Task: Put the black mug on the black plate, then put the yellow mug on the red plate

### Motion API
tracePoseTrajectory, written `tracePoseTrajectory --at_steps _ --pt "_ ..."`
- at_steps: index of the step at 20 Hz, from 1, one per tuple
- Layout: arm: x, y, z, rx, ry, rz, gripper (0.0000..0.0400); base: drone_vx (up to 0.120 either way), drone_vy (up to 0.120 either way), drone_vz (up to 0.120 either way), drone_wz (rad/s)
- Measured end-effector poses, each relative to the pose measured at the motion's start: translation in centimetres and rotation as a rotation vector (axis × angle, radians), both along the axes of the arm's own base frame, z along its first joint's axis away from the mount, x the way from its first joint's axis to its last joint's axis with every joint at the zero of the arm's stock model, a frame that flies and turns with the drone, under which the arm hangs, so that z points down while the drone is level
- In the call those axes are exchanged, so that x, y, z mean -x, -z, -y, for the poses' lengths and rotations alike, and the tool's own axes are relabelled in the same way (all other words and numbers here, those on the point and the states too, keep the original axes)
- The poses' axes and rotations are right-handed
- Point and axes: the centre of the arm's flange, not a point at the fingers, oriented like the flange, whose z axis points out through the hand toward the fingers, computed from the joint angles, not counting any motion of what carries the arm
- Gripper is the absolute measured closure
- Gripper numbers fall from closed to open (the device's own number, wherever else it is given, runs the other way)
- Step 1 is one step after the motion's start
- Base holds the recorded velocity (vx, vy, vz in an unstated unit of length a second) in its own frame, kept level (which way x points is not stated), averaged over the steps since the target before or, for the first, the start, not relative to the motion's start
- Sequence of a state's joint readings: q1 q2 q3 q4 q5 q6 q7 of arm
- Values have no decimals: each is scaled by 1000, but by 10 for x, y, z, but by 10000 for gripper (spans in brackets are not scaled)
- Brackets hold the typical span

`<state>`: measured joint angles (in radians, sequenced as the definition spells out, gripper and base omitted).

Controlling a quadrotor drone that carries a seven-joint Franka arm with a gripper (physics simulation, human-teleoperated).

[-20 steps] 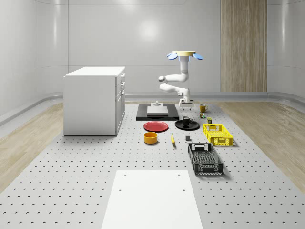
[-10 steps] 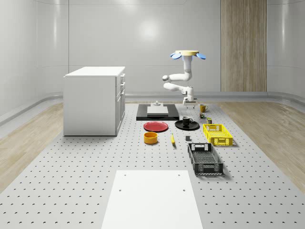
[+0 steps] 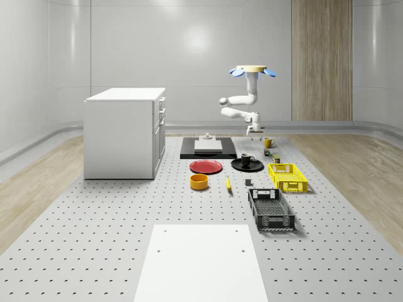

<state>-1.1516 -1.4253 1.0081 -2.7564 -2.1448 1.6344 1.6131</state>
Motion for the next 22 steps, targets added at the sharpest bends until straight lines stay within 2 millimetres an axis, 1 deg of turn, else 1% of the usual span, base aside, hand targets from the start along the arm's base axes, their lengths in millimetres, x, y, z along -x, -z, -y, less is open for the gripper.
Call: tracePoseTrajectory --at_steps 22 --pt "0 0 0 0 0 0 0 -120 120 0 0"
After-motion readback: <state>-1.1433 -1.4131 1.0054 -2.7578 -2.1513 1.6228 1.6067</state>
